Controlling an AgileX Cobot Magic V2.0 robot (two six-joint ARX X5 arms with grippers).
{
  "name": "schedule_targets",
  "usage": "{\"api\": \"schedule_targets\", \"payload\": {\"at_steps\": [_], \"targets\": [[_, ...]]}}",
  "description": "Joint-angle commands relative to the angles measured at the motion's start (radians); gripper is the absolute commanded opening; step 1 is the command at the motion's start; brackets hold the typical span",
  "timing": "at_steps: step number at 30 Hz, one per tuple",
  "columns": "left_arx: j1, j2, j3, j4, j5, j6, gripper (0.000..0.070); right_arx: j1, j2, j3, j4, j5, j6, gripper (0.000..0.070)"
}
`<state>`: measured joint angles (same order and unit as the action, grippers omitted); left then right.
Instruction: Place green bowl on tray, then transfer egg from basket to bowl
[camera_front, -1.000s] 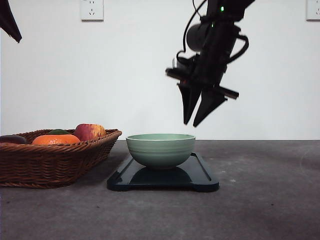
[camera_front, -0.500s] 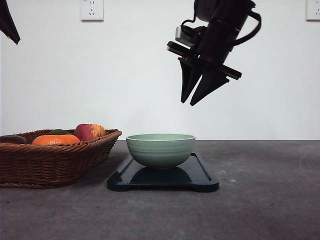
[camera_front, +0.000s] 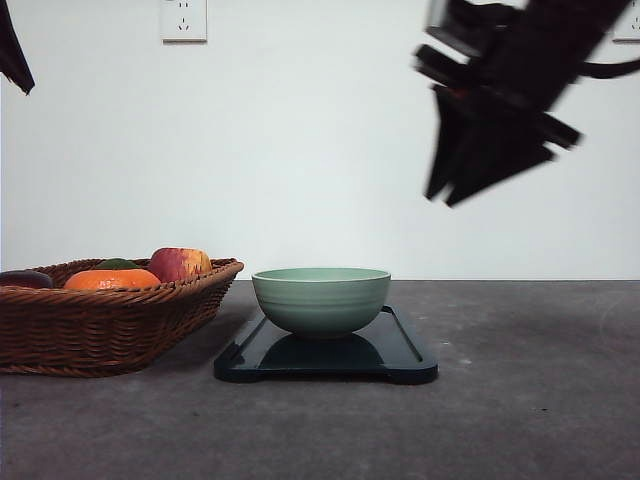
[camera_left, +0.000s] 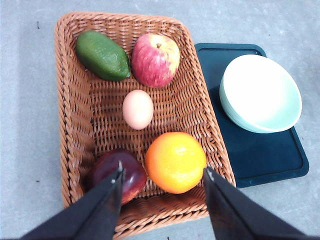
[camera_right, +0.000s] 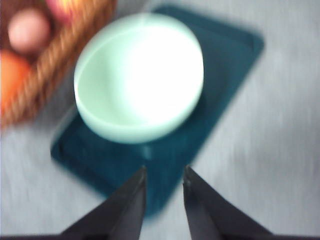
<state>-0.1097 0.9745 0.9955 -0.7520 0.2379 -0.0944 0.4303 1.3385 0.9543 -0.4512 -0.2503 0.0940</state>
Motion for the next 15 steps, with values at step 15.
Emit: {"api": "schedule_targets", "payload": {"at_steps": [15], "targets": [[-0.008, 0.024, 0.025, -0.037, 0.003, -0.030, 0.0312, 0.004, -0.519, -0.356, -0.072, 0.099, 0.014, 0.0148]]}}
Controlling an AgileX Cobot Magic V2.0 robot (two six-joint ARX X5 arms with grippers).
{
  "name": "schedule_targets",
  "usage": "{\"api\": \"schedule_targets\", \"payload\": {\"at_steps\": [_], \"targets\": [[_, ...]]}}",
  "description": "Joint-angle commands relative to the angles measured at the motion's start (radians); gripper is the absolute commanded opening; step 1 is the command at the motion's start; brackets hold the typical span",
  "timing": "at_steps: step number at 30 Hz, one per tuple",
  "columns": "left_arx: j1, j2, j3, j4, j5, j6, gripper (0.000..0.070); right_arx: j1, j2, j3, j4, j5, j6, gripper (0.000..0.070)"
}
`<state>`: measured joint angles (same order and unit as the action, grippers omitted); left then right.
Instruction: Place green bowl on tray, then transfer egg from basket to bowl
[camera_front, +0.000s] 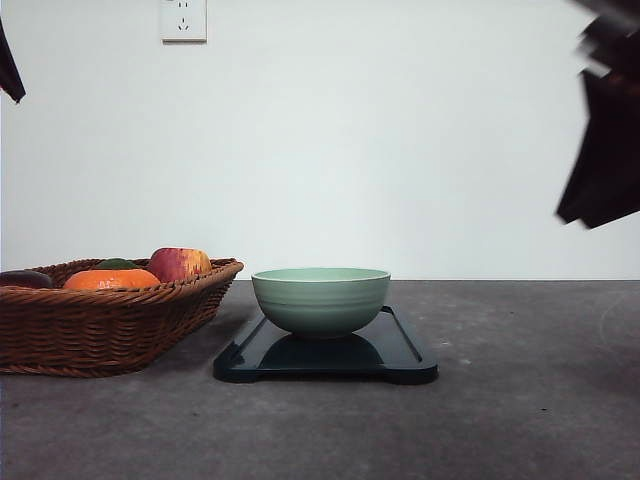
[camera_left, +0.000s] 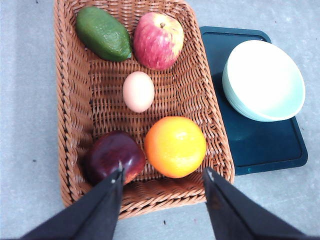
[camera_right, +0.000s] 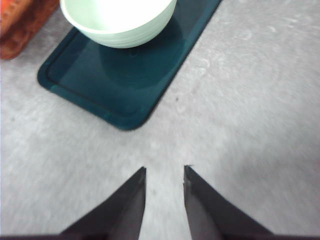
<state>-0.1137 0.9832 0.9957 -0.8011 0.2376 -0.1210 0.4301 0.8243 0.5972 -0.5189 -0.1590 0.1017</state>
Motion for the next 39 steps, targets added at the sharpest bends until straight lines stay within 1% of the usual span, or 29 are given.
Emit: {"api": "schedule_targets", "payload": {"at_steps": [1, 5, 10, 12, 15, 22, 26, 31, 39], "targets": [[-0.008, 0.024, 0.025, 0.012, 0.003, -0.004, 0.0312, 0.005, -0.025, 0.001, -0.028, 0.017, 0.002, 0.0149], [-0.022, 0.082, 0.027, 0.009, 0.003, -0.002, 0.0313, 0.005, -0.098, 0.001, -0.085, 0.044, -0.001, 0.0149], [-0.044, 0.200, 0.049, 0.012, 0.002, 0.023, 0.0316, 0.005, -0.146, 0.001, -0.096, 0.056, 0.000, 0.0149], [-0.046, 0.259, 0.070, 0.012, 0.002, 0.038, 0.0329, 0.005, -0.151, 0.001, -0.096, 0.056, 0.001, 0.0149], [-0.052, 0.346, 0.113, 0.012, 0.001, 0.052, 0.0392, 0.005, -0.152, 0.001, -0.095, 0.057, 0.002, 0.0149], [-0.067, 0.546, 0.265, 0.014, -0.039, 0.083, 0.0391, 0.005, -0.152, 0.001, -0.096, 0.056, 0.003, 0.0149], [-0.081, 0.638, 0.344, 0.014, -0.076, 0.090, 0.0391, 0.005, -0.152, 0.001, -0.096, 0.056, 0.003, 0.0149], [-0.097, 0.713, 0.386, 0.034, -0.109, 0.103, 0.0391, 0.005, -0.152, 0.001, -0.096, 0.057, 0.003, 0.0149], [-0.102, 0.765, 0.388, 0.096, -0.129, 0.103, 0.0391, 0.005, -0.152, 0.001, -0.095, 0.070, 0.003, 0.0149]]}}
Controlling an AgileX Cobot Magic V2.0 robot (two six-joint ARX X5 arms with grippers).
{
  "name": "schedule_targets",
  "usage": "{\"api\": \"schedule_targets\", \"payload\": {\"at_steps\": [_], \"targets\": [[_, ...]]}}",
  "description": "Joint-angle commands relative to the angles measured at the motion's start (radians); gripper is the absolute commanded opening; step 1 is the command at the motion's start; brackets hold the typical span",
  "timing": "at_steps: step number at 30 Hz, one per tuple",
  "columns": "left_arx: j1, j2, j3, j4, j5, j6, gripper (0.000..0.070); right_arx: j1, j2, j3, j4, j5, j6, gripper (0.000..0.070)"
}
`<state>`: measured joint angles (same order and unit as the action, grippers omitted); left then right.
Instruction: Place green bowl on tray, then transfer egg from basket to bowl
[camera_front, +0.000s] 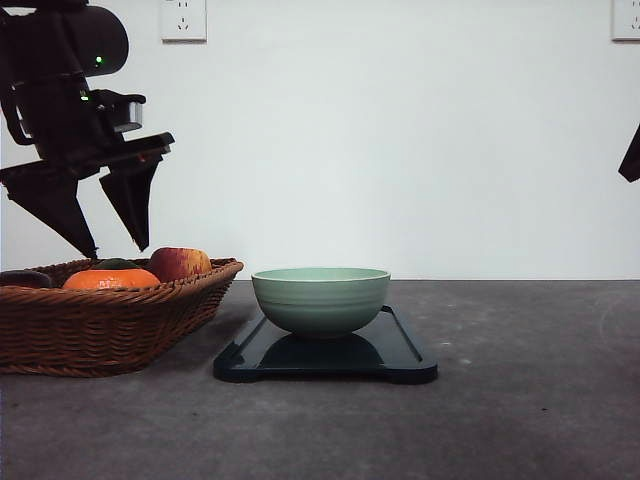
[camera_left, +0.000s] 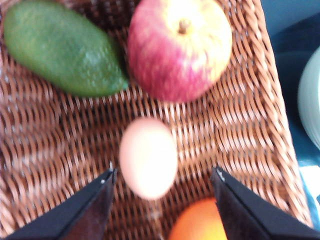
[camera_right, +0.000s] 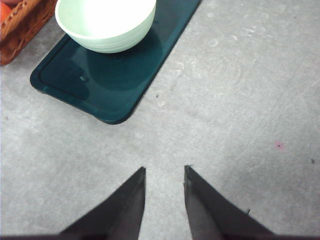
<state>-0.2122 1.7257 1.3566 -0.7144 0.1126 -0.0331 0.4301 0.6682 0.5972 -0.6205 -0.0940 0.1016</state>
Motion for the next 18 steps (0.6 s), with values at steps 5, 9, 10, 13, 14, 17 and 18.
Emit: {"api": "schedule_targets", "payload": {"at_steps": [5, 9, 10, 13, 14, 17, 18], "targets": [[-0.004, 0.044, 0.027, 0.038, -0.016, 0.015, 0.0391, 0.005, 0.004, 0.001, 0.006, 0.017, 0.004, 0.0149], [-0.004, 0.071, 0.027, 0.039, -0.016, 0.015, 0.0391, 0.005, 0.004, 0.001, 0.006, 0.017, 0.004, 0.0149], [-0.004, 0.079, 0.027, 0.039, -0.016, 0.015, 0.0391, 0.005, 0.004, 0.001, 0.006, 0.017, 0.004, 0.0149], [-0.004, 0.101, 0.027, 0.047, -0.016, 0.016, 0.0391, 0.005, 0.004, 0.001, 0.006, 0.017, 0.004, 0.0149], [-0.004, 0.109, 0.027, 0.052, -0.016, 0.016, 0.0391, 0.005, 0.004, 0.001, 0.006, 0.017, 0.004, 0.0149], [-0.004, 0.132, 0.027, 0.064, -0.016, 0.017, 0.0391, 0.005, 0.004, 0.001, 0.006, 0.017, 0.004, 0.0149], [-0.004, 0.141, 0.027, 0.065, -0.016, 0.017, 0.0391, 0.005, 0.004, 0.001, 0.006, 0.017, 0.004, 0.0149]]}}
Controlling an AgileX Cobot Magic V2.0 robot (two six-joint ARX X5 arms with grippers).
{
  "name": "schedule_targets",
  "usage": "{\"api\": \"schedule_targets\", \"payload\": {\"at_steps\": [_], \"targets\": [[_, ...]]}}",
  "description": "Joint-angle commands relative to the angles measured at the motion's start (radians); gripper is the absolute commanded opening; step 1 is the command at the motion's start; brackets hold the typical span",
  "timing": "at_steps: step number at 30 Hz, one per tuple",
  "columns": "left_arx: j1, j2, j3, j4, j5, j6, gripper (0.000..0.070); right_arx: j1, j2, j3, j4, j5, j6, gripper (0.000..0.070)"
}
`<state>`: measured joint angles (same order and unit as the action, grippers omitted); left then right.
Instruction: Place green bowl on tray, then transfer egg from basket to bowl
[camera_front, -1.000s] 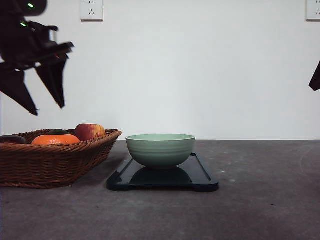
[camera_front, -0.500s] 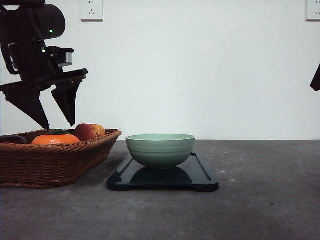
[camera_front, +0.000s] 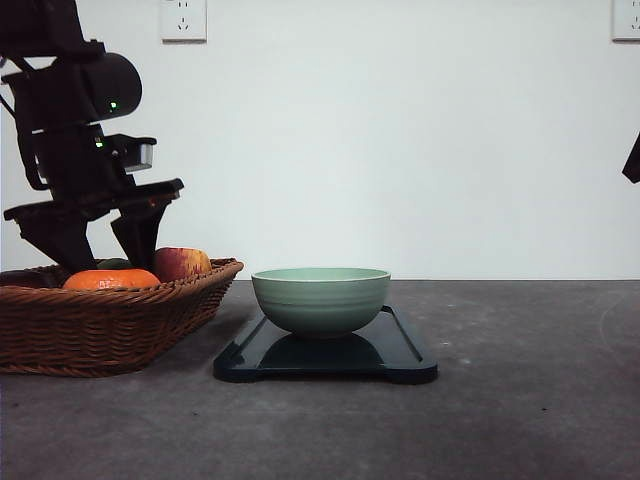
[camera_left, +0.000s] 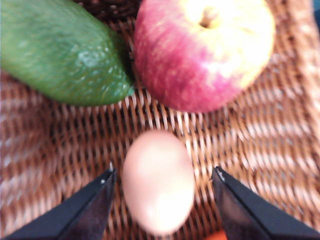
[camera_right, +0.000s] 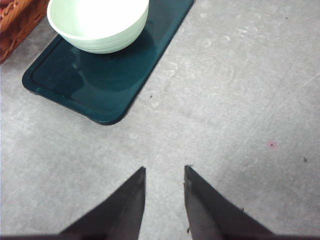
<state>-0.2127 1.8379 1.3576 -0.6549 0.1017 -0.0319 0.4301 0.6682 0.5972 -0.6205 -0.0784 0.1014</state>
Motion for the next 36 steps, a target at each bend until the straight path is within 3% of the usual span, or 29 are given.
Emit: {"api": "schedule_targets", "payload": {"at_steps": [1, 12, 16, 21, 36], "targets": [[-0.004, 0.037, 0.026, 0.005, -0.005, 0.016, 0.0391, 0.005, 0.004, 0.001, 0.006, 0.002, 0.004, 0.0149], [-0.004, 0.056, 0.026, 0.020, -0.005, 0.016, 0.0368, 0.005, 0.004, 0.001, 0.006, 0.005, 0.004, 0.0149], [-0.004, 0.056, 0.026, 0.012, -0.005, 0.016, 0.0229, 0.005, 0.004, 0.001, 0.006, 0.009, 0.009, 0.0149], [-0.004, 0.056, 0.026, -0.008, -0.005, 0.016, 0.0141, 0.005, 0.004, 0.001, 0.006, 0.009, 0.020, 0.0149], [-0.003, -0.016, 0.055, -0.094, -0.005, 0.017, 0.0142, 0.005, 0.004, 0.001, 0.006, 0.009, 0.022, 0.0149]]}}
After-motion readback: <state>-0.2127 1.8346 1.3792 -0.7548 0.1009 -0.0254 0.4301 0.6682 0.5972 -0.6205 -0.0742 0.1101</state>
